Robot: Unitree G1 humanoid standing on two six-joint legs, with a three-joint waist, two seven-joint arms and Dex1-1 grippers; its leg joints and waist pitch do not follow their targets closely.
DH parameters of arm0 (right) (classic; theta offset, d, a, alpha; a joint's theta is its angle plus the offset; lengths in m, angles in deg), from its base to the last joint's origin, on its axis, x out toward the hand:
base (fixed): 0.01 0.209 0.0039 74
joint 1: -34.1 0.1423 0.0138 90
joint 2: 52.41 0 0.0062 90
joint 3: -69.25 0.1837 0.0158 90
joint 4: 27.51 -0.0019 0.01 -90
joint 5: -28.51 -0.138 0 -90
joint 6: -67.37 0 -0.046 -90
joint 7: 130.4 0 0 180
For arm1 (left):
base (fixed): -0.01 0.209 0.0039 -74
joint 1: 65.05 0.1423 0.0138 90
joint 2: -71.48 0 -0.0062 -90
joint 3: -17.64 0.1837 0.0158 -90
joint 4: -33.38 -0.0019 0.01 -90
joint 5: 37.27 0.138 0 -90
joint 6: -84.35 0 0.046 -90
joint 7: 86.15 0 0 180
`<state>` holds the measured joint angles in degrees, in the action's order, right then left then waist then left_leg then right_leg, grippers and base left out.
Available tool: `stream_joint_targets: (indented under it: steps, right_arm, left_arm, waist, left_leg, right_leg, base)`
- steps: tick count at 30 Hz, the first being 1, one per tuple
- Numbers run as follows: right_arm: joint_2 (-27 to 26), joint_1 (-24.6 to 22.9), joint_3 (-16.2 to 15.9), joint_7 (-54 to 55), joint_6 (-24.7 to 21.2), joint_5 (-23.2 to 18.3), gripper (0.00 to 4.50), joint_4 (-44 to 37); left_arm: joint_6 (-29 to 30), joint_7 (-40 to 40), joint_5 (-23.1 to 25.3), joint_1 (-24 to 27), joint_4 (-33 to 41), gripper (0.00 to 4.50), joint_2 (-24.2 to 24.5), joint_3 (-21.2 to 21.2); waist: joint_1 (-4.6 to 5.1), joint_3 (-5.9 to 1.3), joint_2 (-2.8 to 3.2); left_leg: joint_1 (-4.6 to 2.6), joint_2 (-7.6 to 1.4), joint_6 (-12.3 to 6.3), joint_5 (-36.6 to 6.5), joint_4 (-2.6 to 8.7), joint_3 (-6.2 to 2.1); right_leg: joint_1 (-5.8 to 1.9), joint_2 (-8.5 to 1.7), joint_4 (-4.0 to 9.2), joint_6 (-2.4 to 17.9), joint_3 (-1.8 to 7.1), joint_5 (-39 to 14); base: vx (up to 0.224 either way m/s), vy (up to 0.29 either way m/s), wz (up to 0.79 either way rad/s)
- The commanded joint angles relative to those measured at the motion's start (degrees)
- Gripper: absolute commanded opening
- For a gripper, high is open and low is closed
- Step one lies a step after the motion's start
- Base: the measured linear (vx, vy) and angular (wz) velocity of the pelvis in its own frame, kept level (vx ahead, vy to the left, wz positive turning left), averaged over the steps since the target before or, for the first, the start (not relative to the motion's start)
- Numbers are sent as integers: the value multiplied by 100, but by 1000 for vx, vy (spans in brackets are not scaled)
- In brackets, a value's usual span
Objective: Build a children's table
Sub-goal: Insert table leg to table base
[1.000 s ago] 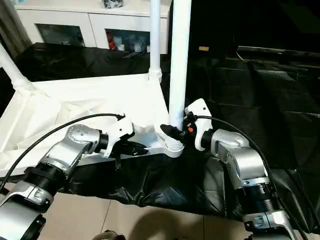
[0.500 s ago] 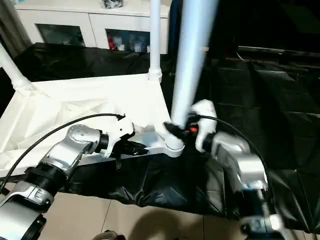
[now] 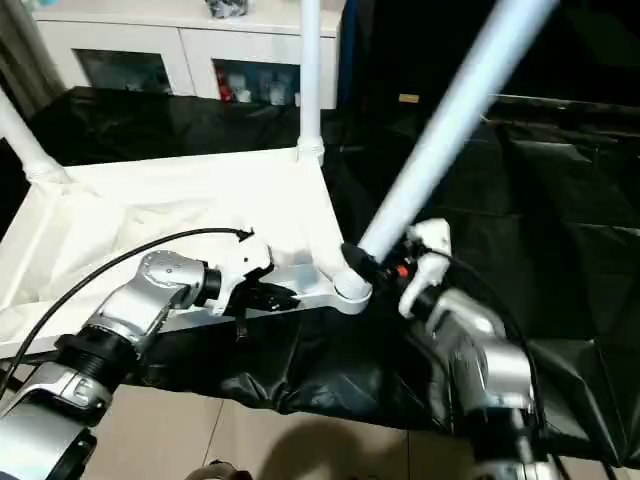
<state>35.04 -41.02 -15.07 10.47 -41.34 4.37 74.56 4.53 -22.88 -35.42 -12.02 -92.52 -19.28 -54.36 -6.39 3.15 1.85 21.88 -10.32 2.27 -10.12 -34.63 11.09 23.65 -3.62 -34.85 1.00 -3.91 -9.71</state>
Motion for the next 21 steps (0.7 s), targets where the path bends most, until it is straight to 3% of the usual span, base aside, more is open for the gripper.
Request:
stream_joint_targets:
  steps: [1,5,7,9,10,11,14,21]
  right_arm:
    - [22,-295,-70,132,-138,221,189,179]
    - [84,-332,-225,105,-84,366,189,46]
    - [279,-258,-595,38,-21,697,189,-37]
    - [321,-239,-675,22,5,770,189,-38]
    - [383,-178,-799,-16,7,883,189,-30]
    - [404,-154,-843,-28,7,920,189,-30]
    - [475,-24,-982,-118,-25,1001,189,-5]
    - [641,254,-1244,-380,-121,1108,189,150]
  left_arm:
    - [-28,-188,-66,-146,-35,0,59,-183]
    - [-43,-174,-54,-159,-58,0,74,-173]
    - [-94,-153,-17,-177,-91,0,92,-144]
    - [-103,-154,-7,-179,-95,0,96,-138]
    - [-108,-151,2,-168,-81,0,105,-130]
    - [-107,-151,2,-162,-73,0,108,-129]
    - [-103,-146,-1,-130,-39,0,127,-131]
    - [-116,-102,4,-91,0,0,177,-118]
  waist:
    - [-1,-391,-39]
    - [12,-379,-32]
    - [13,-377,-33]
    - [22,-367,-33]
    - [34,-355,-101]
    - [25,-350,-63]
    - [56,-342,-96]
    - [108,-352,-94]
  left_leg:
    - [-106,-283,-145,-1318,422,-172]
    - [-117,-282,-130,-1426,433,-175]
    - [-121,-282,-99,-1456,440,-182]
    - [-131,-279,-88,-1489,443,-178]
    - [-137,-274,-99,-1532,450,-171]
    - [-149,-273,-87,-1564,454,-182]
    - [-164,-277,-95,-1638,463,-190]
    - [-161,-287,-124,-1592,469,-190]
  right_leg:
    - [-298,-520,521,928,278,-1888]
    - [-287,-520,550,888,274,-2078]
    - [-285,-518,557,828,271,-2196]
    - [-282,-515,562,802,279,-2241]
    - [-285,-516,585,769,275,-2371]
    - [-285,-534,592,742,275,-2531]
    - [-276,-539,627,658,273,-2788]
    - [-284,-534,603,758,279,-2503]
  base:
    - [0,0,0]
    - [0,0,0]
    - [0,0,0]
    - [0,0,0]
    - [0,0,0]
    - [0,0,0]
    - [0,0,0]
    - [0,0,0]
